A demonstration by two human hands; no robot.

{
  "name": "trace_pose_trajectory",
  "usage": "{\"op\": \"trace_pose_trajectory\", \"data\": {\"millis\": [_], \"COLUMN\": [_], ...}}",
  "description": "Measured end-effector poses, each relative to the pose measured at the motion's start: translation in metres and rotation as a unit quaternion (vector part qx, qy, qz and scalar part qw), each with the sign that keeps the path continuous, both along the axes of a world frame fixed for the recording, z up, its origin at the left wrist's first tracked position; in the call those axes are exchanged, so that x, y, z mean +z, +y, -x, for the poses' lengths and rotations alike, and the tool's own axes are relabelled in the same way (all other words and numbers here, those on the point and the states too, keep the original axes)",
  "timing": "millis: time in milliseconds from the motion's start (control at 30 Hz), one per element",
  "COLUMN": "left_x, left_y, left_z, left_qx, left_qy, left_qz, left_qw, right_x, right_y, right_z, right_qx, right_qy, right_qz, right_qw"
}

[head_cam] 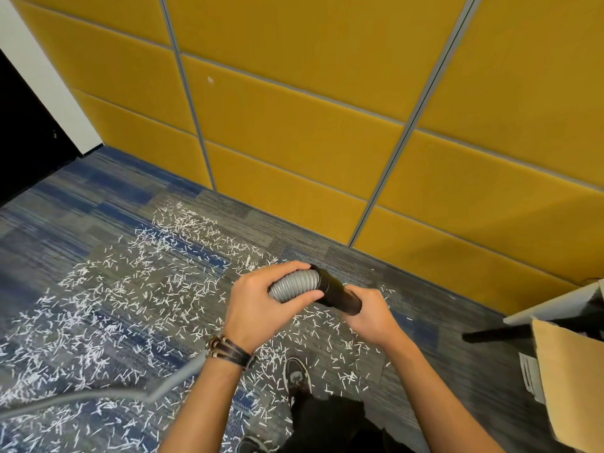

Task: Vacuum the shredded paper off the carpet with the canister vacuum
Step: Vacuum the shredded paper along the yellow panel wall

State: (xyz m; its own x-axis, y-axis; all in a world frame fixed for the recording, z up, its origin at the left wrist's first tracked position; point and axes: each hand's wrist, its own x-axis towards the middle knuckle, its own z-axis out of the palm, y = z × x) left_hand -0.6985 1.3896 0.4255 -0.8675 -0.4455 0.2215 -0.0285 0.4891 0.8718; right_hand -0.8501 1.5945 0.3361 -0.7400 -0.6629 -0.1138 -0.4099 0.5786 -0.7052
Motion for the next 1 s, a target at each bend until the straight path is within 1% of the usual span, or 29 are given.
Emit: {"op": "trace_pose_trajectory", "data": {"millis": [67,200,300,567,733,933,1000], "left_x": [-0.007,-0.032,-0.041,-0.043,-0.031,-0.013,-0.009], "left_y": [0.006,0.017,0.020,0.022,0.019,0.007,0.005], "left_z": [0.000,0.006,0.006,0.000,-0.011,-0.025,-0.031], "left_qx": [-0.017,-0.046,-0.055,-0.075,-0.079,-0.063,-0.068], "left_qy": [-0.021,-0.082,-0.104,-0.110,-0.094,-0.088,-0.087], "left_qz": [0.006,0.027,0.021,0.011,-0.001,0.045,0.056], "left_qw": [1.000,0.995,0.993,0.991,0.992,0.993,0.992], "right_x": [-0.004,-0.021,-0.027,-0.026,-0.024,-0.021,-0.021], "right_y": [0.000,0.003,0.006,0.025,0.031,0.012,0.007], "right_z": [0.005,0.016,0.014,-0.005,-0.021,-0.035,-0.041], "right_qx": [-0.005,-0.002,0.005,-0.002,-0.002,-0.008,-0.011], "right_qy": [0.004,-0.017,-0.029,-0.024,-0.020,-0.004,-0.011], "right_qz": [-0.012,-0.044,-0.049,-0.045,-0.040,-0.032,-0.020], "right_qw": [1.000,0.999,0.998,0.999,0.999,0.999,1.000]}}
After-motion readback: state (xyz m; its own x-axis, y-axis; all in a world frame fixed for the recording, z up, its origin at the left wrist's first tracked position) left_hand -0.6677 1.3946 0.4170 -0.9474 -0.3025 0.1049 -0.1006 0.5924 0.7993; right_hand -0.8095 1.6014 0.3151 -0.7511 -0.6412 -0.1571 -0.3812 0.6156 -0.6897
